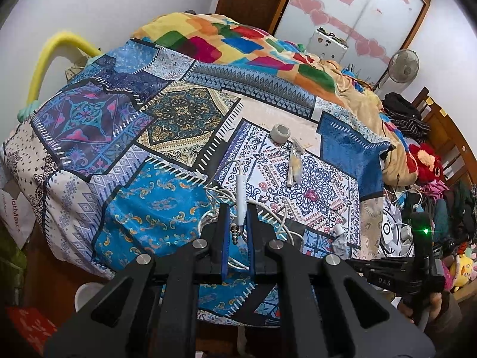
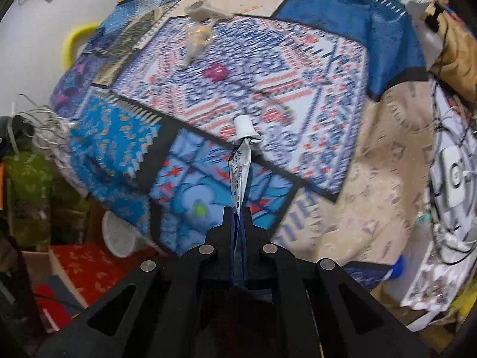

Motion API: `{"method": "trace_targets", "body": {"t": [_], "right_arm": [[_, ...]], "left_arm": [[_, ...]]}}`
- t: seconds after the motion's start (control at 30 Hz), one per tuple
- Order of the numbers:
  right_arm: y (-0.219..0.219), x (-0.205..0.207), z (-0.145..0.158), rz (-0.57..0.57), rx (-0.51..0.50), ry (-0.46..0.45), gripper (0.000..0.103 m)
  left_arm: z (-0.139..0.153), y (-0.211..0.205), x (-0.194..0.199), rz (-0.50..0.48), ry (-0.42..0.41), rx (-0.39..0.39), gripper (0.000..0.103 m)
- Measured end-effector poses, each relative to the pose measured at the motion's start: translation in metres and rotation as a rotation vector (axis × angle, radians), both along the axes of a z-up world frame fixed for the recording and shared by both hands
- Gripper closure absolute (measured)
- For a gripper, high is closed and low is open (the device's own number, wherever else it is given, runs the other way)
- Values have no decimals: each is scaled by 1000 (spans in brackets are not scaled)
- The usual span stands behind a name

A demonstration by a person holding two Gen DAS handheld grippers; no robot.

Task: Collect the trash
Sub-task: 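Carry the cable and tube with both tools over the white bin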

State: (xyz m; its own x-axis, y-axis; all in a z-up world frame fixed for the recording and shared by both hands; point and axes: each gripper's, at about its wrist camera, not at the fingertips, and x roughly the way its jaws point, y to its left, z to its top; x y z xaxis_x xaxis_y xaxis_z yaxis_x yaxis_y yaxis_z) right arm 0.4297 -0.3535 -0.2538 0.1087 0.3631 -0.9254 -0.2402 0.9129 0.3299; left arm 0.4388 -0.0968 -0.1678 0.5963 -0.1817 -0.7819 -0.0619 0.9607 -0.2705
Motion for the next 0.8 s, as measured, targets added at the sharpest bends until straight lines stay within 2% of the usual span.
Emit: {"method": "trace_targets", "body": {"t": [0.17, 0.37, 0.57, 0.8], "right_arm": [[26, 2, 7, 12, 43, -22, 99], [70, 0, 38, 69, 70, -108, 99], [124, -14, 73, 151, 114, -179, 99], [187, -46, 90, 258, 138, -207, 99]], "left_arm": [[5, 0, -5, -6, -8, 17, 94], [20, 12, -25, 14, -36, 62, 94], [35, 46, -61, 73, -63, 78, 94], [35, 97, -108, 161, -46, 78, 94]]}}
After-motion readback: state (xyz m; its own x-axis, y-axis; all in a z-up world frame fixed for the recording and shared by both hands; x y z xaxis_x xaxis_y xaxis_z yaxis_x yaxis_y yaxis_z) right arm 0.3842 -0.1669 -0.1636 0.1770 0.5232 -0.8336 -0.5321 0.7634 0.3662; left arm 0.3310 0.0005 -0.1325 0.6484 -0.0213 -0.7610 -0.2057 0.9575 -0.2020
